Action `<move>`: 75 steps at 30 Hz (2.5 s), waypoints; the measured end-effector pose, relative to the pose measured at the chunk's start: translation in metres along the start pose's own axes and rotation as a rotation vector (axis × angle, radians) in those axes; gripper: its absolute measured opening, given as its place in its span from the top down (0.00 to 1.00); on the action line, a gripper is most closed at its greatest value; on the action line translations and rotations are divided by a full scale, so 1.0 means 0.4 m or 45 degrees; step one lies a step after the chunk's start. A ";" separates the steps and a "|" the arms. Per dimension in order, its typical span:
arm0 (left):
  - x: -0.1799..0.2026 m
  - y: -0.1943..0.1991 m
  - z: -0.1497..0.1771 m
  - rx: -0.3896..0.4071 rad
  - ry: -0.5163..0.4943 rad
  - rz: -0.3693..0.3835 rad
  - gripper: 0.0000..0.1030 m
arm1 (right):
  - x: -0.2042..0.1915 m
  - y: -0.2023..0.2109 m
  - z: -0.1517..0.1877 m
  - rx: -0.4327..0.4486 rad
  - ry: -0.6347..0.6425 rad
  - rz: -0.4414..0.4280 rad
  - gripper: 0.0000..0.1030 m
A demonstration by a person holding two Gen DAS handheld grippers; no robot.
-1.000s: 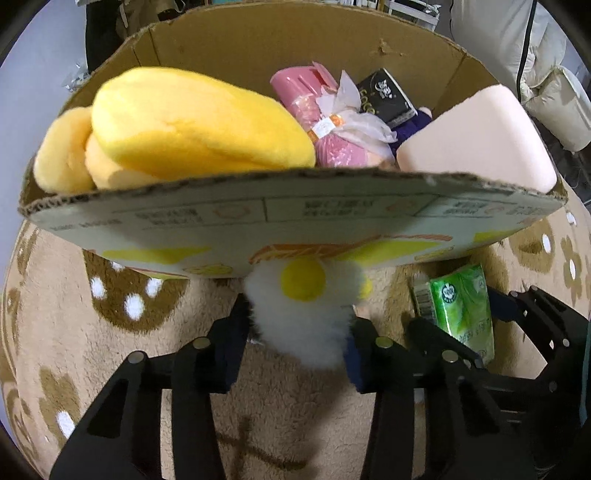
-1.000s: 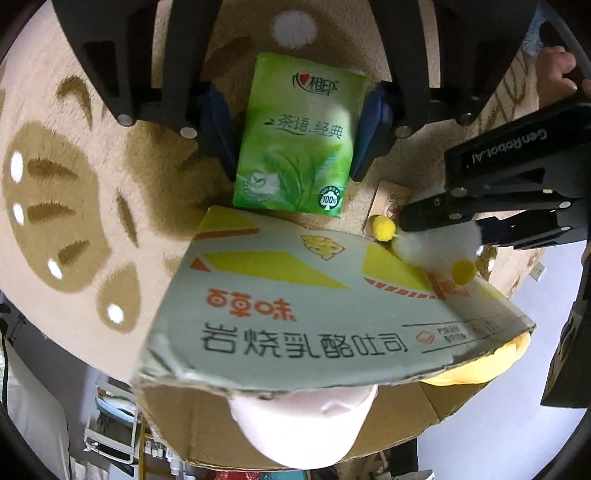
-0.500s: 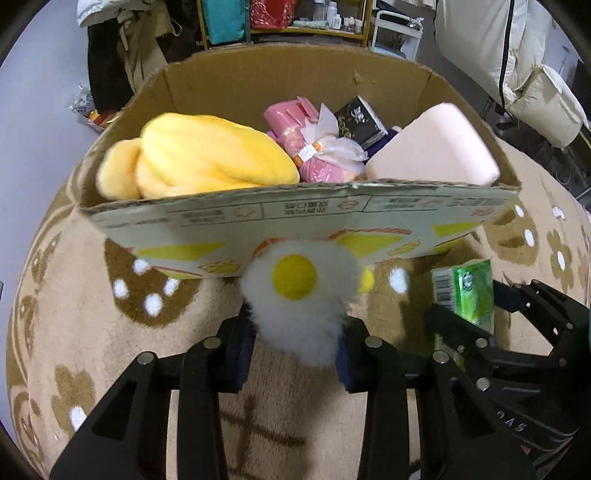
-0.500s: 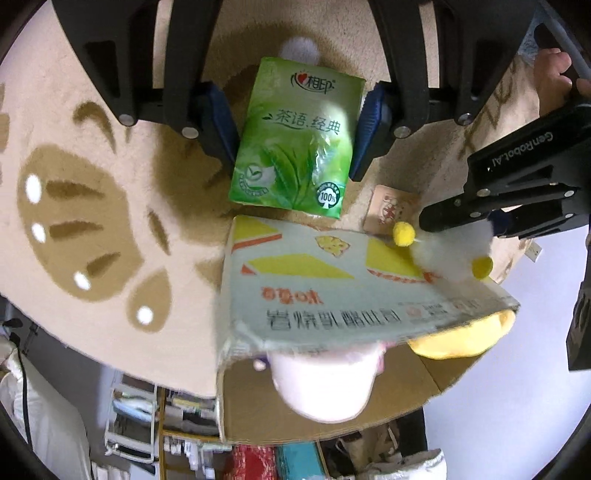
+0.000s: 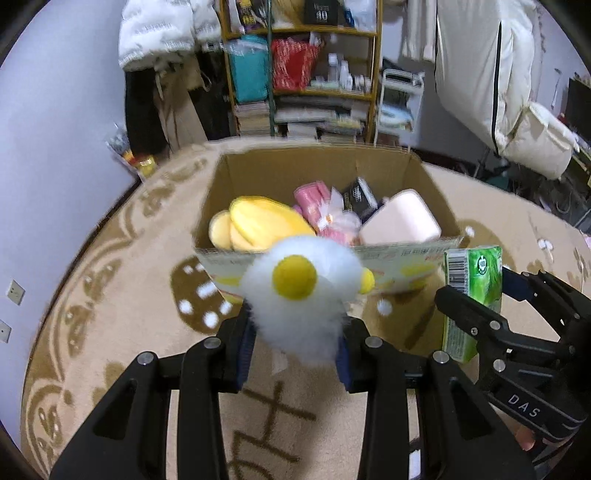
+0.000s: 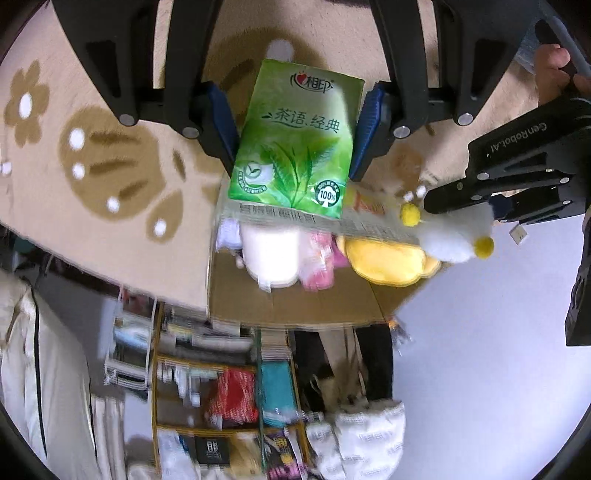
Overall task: Organize soft objects
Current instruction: 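Lift the chick over the box with the left gripper while the right carries the green pack, then release the chick into the box with the left gripper while the right drops the green pack in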
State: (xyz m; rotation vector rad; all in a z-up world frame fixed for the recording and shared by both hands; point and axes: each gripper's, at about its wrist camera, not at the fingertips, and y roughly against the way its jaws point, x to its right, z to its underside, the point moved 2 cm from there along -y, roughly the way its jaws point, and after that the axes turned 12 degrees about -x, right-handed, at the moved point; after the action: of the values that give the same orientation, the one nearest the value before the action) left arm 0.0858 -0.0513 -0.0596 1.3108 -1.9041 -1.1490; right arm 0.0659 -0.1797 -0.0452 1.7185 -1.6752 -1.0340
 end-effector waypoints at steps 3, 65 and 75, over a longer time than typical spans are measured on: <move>-0.002 0.044 -0.019 0.065 0.005 -0.007 0.66 | -0.018 0.030 -0.017 0.063 0.015 -0.009 0.42; -0.015 -0.086 -0.234 0.114 0.016 -0.074 0.57 | 0.119 -0.130 -0.246 0.165 -0.071 -0.211 0.40; -0.022 -0.093 -0.214 0.074 0.019 -0.098 0.40 | 0.138 -0.105 -0.239 0.188 -0.132 -0.233 0.17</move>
State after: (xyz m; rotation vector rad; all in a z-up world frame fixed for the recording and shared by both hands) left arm 0.1754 -0.0778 -0.0507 1.4312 -1.9043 -1.1262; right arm 0.1647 -0.2437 -0.0331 1.9743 -1.7209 -1.1226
